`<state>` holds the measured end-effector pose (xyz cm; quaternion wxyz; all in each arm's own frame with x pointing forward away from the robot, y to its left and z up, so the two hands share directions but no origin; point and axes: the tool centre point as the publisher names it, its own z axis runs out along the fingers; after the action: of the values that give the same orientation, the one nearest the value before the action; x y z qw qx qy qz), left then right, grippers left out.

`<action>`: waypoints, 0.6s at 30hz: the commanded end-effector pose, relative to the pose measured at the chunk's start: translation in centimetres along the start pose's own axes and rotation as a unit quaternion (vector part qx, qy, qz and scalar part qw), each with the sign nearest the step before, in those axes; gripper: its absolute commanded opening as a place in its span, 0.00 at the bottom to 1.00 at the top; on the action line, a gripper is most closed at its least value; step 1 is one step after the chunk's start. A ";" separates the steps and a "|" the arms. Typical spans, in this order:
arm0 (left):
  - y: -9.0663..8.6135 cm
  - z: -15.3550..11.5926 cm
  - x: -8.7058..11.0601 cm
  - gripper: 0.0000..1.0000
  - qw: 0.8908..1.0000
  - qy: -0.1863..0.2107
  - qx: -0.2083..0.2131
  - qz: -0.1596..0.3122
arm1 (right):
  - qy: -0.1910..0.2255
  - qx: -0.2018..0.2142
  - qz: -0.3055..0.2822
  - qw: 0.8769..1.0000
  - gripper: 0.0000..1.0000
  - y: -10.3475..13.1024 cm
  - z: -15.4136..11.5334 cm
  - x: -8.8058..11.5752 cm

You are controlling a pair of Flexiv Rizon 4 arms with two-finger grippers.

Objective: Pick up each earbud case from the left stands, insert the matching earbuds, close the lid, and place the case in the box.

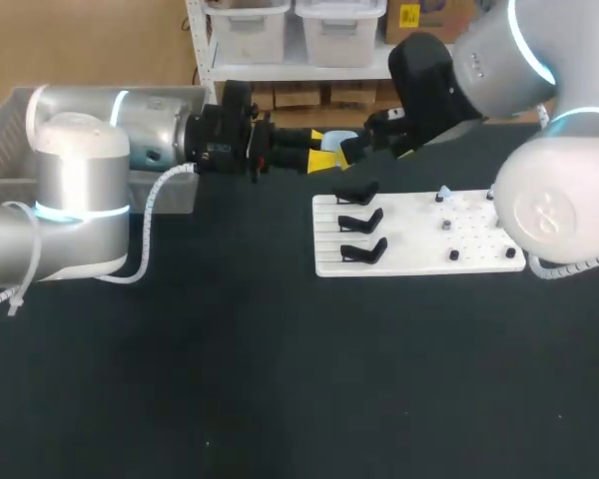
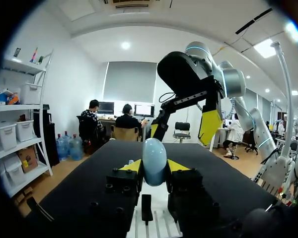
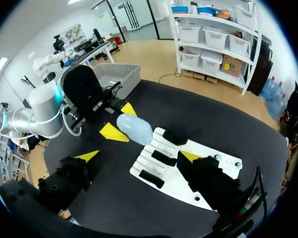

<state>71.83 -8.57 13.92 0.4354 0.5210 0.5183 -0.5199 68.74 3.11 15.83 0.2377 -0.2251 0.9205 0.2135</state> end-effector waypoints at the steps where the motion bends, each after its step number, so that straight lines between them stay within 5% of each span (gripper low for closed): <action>1: -0.2 0.0 0.1 0.00 1.000 -0.001 -0.003 0.001 | 0.005 0.003 0.002 1.000 1.00 -0.3 0.8 -0.6; 18: -0.2 0.0 0.1 0.00 1.000 -0.001 -0.003 0.001 | 0.013 0.012 0.010 1.000 1.00 -1.3 1.9 -1.2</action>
<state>71.84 -8.57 13.92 0.4355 0.5210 0.5183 -0.5199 70.83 3.20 14.62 0.2264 -0.2176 0.9272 0.2040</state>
